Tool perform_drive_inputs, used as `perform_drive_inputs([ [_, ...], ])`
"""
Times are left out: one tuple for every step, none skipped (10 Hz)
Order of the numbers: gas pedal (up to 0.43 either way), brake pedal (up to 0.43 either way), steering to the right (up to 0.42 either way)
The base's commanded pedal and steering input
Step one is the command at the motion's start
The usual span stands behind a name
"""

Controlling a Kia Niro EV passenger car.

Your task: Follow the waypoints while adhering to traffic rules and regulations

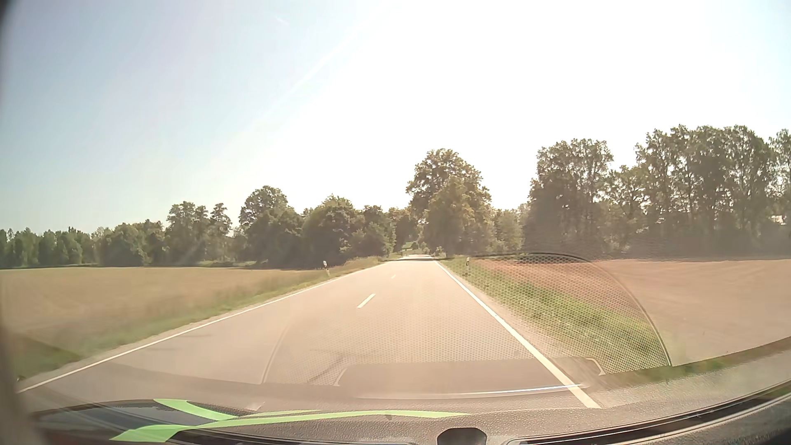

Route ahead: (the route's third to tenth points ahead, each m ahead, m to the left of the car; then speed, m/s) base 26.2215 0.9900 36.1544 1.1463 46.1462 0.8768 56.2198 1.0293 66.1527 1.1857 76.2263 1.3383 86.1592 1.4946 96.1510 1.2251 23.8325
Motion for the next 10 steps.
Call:
perform_drive_inputs([
  [0.228, 0.0, -0.003],
  [0.24, 0.0, -0.002],
  [0.24, 0.0, -0.003],
  [0.24, 0.0, -0.003],
  [0.197, 0.0, -0.003],
  [0.177, 0.0, -0.003],
  [0.177, 0.0, -0.003],
  [0.169, 0.0, -0.003],
  [0.169, 0.0, -0.003],
  [0.169, 0.0, -0.003],
])
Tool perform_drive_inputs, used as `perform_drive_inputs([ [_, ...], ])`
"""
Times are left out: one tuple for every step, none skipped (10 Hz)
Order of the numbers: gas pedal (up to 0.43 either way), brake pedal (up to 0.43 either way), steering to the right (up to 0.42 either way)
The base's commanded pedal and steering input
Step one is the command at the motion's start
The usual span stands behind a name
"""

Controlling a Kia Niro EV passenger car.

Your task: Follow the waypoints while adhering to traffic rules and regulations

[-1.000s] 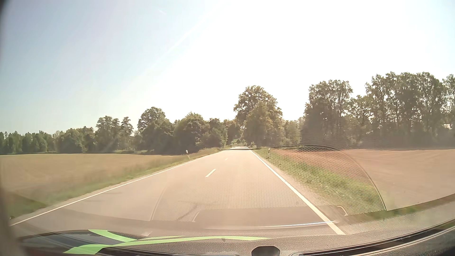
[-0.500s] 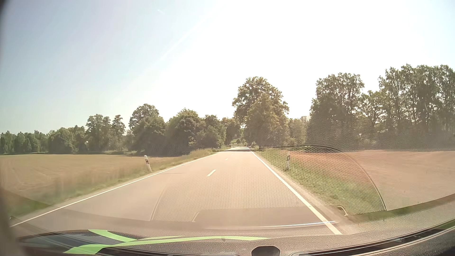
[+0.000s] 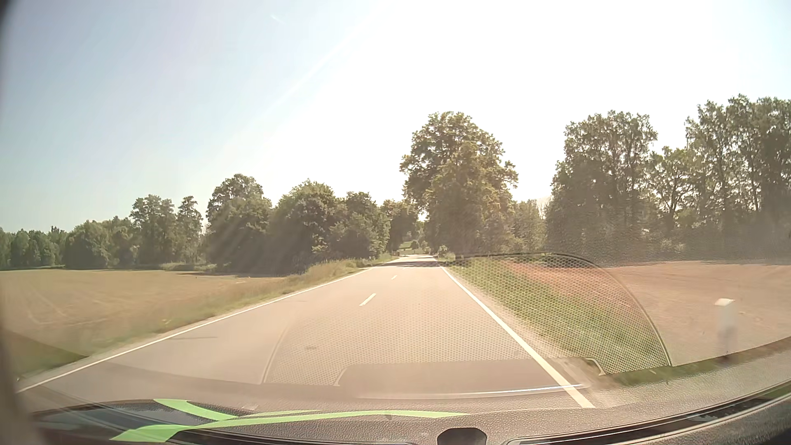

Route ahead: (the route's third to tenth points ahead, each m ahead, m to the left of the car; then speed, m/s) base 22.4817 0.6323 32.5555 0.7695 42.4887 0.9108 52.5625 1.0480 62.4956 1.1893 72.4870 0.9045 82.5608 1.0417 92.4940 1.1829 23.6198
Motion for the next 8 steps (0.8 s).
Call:
perform_drive_inputs([
  [0.177, 0.0, -0.003],
  [0.189, 0.0, -0.003],
  [0.197, 0.0, -0.003],
  [0.197, 0.0, -0.003],
  [0.197, 0.0, -0.003],
  [0.209, 0.0, -0.003],
  [0.209, 0.0, -0.003],
  [0.209, 0.0, -0.003],
])
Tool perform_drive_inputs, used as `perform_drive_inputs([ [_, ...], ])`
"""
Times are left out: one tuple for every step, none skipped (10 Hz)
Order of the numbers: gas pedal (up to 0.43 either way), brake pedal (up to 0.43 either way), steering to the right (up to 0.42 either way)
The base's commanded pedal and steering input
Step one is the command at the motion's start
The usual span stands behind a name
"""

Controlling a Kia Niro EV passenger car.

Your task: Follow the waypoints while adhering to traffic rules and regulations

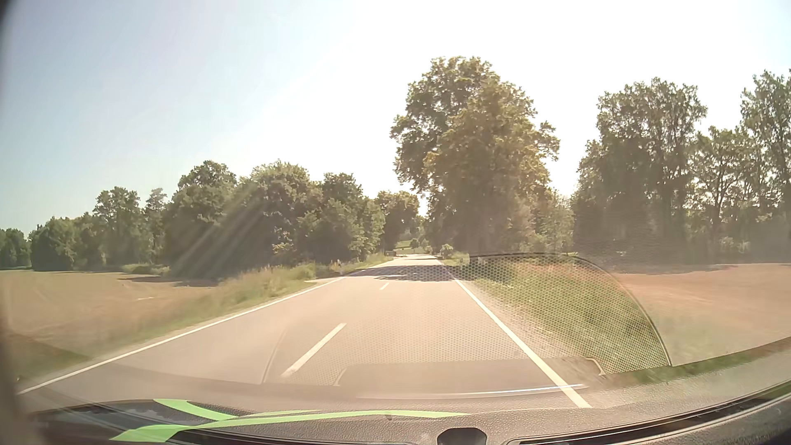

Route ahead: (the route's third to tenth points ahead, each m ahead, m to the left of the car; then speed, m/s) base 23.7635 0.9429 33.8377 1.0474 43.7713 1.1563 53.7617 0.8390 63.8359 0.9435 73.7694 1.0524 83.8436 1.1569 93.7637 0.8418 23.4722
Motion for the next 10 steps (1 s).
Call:
perform_drive_inputs([
  [0.197, 0.0, -0.003],
  [0.189, 0.0, -0.003],
  [0.189, 0.0, -0.003],
  [0.189, 0.0, -0.003],
  [0.209, 0.0, -0.003],
  [0.228, 0.0, -0.003],
  [0.24, 0.0, -0.003],
  [0.24, 0.0, -0.003],
  [0.24, 0.0, -0.003],
  [0.24, 0.0, -0.003],
])
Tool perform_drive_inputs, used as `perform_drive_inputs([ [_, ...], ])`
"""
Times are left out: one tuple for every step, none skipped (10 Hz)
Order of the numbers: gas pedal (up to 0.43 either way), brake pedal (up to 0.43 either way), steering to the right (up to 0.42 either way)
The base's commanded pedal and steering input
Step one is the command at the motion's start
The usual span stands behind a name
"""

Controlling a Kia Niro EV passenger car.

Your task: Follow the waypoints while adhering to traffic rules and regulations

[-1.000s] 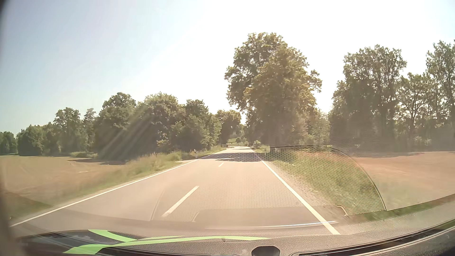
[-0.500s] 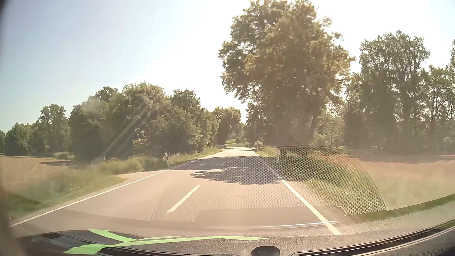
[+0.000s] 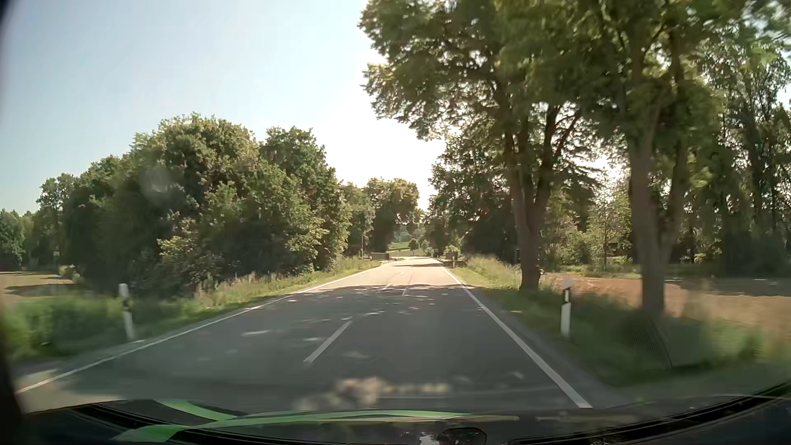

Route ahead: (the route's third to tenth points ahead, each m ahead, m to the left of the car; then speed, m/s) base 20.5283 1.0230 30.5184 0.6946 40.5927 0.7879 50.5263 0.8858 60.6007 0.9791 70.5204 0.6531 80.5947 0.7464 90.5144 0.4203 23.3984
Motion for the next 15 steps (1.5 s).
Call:
perform_drive_inputs([
  [0.24, 0.0, -0.003],
  [0.22, 0.0, -0.003],
  [0.197, 0.0, -0.003],
  [0.197, 0.0, -0.003],
  [0.197, 0.0, -0.003],
  [0.189, 0.0, -0.003],
  [0.189, 0.0, -0.003],
  [0.169, 0.0, -0.003],
  [0.169, 0.0, -0.003],
  [0.189, 0.0, -0.003],
  [0.22, 0.0, -0.003],
  [0.228, 0.0, -0.003],
  [0.228, 0.0, -0.003],
  [0.24, 0.0, -0.003],
  [0.24, 0.0, -0.002],
])
